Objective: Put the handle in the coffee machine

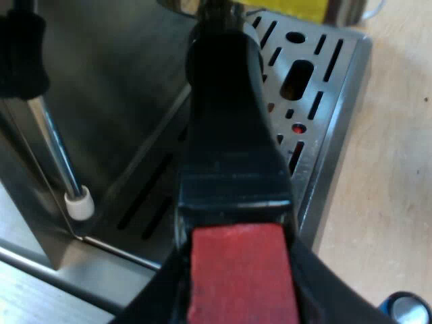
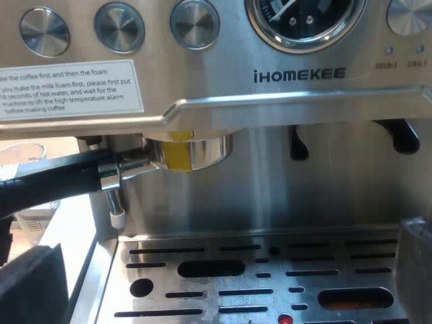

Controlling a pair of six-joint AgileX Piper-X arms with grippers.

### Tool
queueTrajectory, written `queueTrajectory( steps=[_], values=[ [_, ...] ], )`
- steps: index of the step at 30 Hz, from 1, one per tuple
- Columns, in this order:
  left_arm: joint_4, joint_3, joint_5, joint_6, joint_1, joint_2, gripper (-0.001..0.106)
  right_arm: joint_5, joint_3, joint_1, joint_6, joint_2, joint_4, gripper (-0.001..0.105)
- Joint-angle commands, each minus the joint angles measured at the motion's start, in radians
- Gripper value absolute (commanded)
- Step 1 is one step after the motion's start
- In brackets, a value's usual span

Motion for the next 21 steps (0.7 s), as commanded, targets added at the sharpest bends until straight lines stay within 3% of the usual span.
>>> queueTrajectory(
  steps=[1, 7, 18, 21],
  values=[
    [0.034, -0.023, 0.185, 0.083, -0.003, -0.021, 0.0, 0.014, 0.001, -0.005, -0.01, 0.0, 0.004, 0.102],
    [0.061, -0.029, 0.172, 0.18, -0.003, -0.021, 0.0, 0.006, 0.001, -0.005, -0.01, 0.0, 0.004, 0.102],
    [0.018, -0.028, 0.195, 0.18, -0.003, -0.021, 0.0, 0.007, 0.001, -0.005, -0.005, 0.0, 0.004, 0.102],
    [-0.005, -0.028, 0.195, 0.149, -0.003, -0.021, 0.0, 0.007, 0.001, -0.005, -0.005, 0.0, 0.004, 0.102]
  ],
)
